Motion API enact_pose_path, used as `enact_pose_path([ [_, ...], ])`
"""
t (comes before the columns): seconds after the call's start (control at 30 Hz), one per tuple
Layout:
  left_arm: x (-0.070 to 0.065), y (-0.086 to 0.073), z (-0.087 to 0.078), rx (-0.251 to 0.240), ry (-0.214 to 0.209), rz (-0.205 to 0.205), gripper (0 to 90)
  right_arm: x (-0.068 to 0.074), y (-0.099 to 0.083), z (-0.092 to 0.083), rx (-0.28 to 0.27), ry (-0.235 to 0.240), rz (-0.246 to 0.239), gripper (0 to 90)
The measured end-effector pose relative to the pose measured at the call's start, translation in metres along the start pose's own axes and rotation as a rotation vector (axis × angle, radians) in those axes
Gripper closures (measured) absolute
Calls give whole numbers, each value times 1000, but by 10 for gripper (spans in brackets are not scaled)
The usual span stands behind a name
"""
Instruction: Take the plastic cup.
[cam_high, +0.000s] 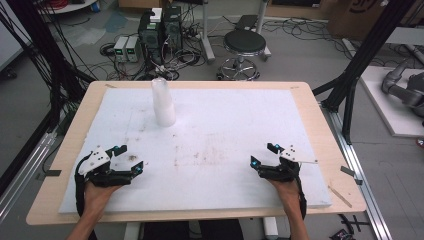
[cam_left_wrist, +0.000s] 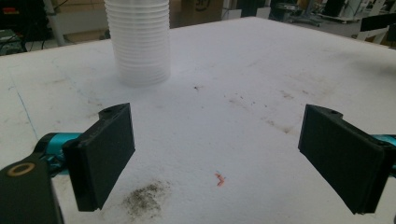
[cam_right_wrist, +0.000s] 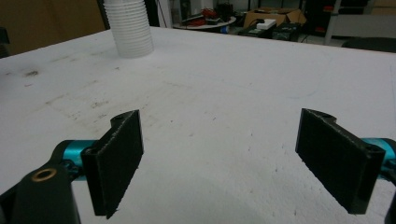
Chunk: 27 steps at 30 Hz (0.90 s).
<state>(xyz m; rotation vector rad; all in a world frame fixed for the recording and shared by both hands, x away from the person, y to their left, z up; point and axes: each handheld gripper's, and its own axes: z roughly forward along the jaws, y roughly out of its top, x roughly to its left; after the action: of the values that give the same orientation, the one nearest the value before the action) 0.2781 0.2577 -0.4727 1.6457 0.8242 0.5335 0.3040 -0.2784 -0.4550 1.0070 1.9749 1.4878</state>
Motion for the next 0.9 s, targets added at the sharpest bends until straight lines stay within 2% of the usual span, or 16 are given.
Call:
enact_pose_path([
  [0.13,0,0,0,0,2,2,106,0,0,0,3,0,-5,151],
  [0.2,1,0,0,5,-4,-11,105,0,0,0,0,1,-15,151],
  [0.27,3,2,1,34,-4,-23,106,1,0,0,-4,1,-15,151],
  [0.3,5,4,1,49,2,-6,105,1,0,0,-4,0,-17,151],
  [0.4,8,13,-1,22,7,0,105,1,0,0,2,5,-14,151],
  [0.5,12,27,0,7,16,27,105,1,0,0,1,4,-21,151],
  [0.53,14,33,1,0,11,24,105,1,0,0,1,4,-21,151],
  [0.67,20,60,8,-18,-19,33,105,1,0,0,2,4,-21,151],
  [0.8,28,89,18,-28,-55,62,105,1,0,1,4,5,-19,151],
  [0.9,35,103,26,-29,-75,75,105,1,0,1,4,4,-22,151],
])
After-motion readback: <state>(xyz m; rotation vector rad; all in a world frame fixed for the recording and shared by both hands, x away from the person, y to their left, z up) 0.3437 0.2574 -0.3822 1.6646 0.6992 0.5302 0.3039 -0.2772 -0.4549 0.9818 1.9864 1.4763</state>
